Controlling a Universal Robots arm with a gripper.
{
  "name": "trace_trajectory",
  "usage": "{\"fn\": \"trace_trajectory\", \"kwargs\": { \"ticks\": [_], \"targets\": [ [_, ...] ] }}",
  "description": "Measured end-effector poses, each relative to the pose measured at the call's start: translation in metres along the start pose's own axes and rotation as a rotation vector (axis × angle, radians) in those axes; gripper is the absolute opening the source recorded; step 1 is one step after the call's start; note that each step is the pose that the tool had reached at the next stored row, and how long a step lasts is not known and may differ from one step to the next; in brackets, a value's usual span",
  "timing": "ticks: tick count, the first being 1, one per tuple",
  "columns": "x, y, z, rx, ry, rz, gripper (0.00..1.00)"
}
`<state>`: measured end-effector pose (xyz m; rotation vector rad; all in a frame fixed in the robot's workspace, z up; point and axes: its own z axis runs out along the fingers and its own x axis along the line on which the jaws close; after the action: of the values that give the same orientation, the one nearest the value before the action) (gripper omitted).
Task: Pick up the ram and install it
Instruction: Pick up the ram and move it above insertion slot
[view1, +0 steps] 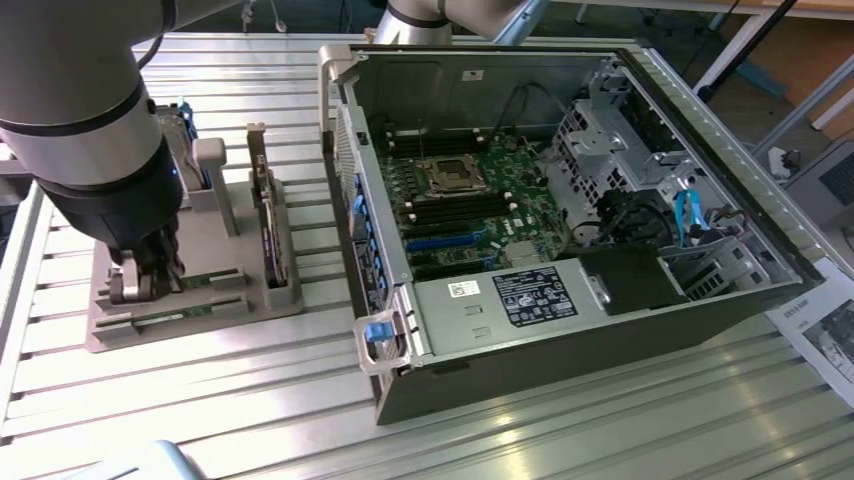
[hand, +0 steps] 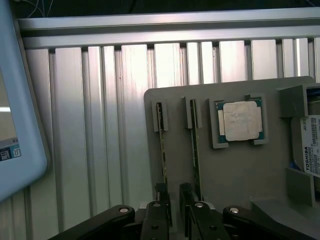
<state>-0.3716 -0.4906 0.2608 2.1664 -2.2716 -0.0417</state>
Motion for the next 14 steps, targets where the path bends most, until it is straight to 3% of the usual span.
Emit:
{"fn": "trace_trajectory", "kwargs": {
  "ticks": [14],
  "targets": [
    [0.001,-0.0004,0.0215,0.0003,0.0,0.0,0.24]
  ]
}}
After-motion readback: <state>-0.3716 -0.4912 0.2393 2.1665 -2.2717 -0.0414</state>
